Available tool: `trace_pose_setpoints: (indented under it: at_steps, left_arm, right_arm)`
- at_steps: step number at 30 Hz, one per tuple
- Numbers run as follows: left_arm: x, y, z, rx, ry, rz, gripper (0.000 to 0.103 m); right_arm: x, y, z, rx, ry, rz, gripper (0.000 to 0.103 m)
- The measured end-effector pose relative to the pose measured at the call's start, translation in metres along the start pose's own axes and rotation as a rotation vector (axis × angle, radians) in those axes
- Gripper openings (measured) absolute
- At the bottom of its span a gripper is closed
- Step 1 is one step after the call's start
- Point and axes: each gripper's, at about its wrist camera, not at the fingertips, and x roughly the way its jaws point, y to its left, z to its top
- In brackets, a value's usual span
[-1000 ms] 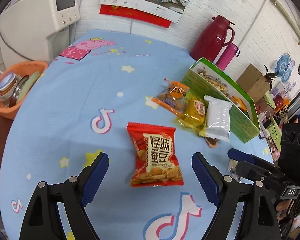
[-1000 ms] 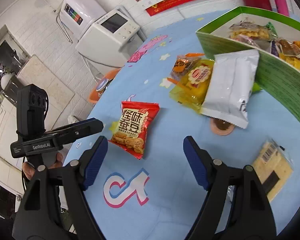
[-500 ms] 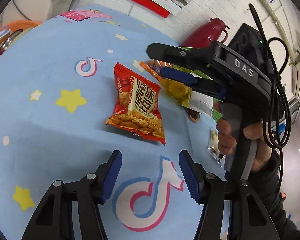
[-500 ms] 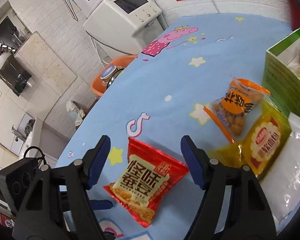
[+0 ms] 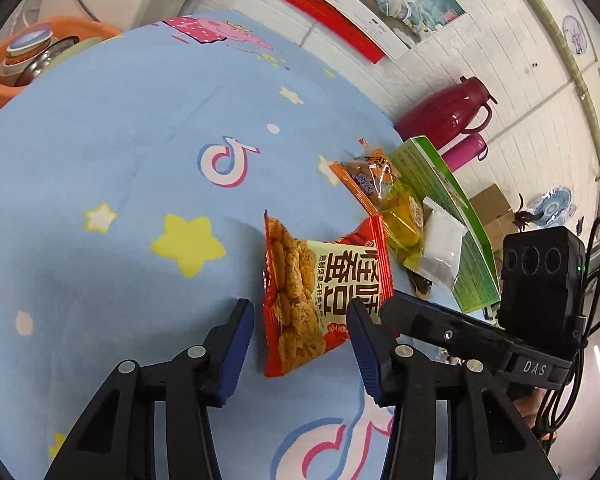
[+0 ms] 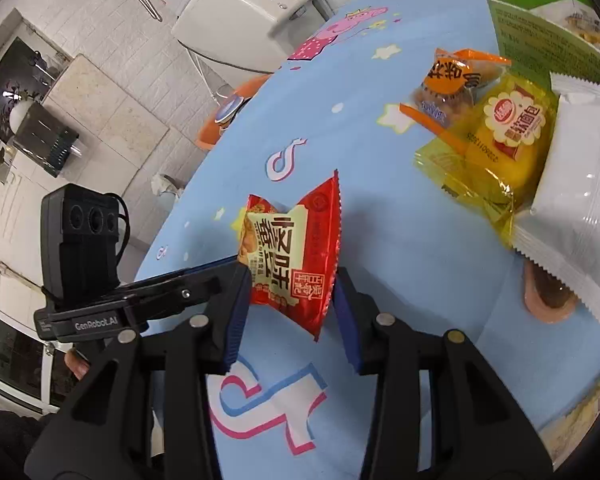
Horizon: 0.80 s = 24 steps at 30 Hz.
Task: Organize snacks
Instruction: 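Grasp the red broad-bean snack bag with both grippers together, then carry the red bag into the green box and open both grippers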
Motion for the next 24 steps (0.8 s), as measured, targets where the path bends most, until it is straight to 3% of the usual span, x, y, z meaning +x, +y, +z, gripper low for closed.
trace_pose_setpoints:
  at_steps: [9, 10, 15, 24]
  left_arm:
    - [0.009, -0.001, 0.014, 0.057, 0.034, 0.009, 0.048]
    - [0.011, -0.002, 0.016, 0.064, 0.037, 0.008, 0.048]
    - [0.015, -0.011, 0.017, 0.112, 0.039, 0.035, 0.026]
    - [0.0, -0.051, 0.021, 0.181, 0.004, 0.025, 0.023]
  right_arm:
    - [0.012, -0.006, 0.003, 0.036, 0.011, -0.001, 0.043]
    - [0.016, -0.008, 0.002, 0.044, 0.013, -0.004, 0.036]
    - [0.014, -0.012, -0.003, 0.083, -0.014, 0.008, 0.033]
    - [-0.029, -0.007, -0.007, 0.074, -0.117, 0.003, 0.032]
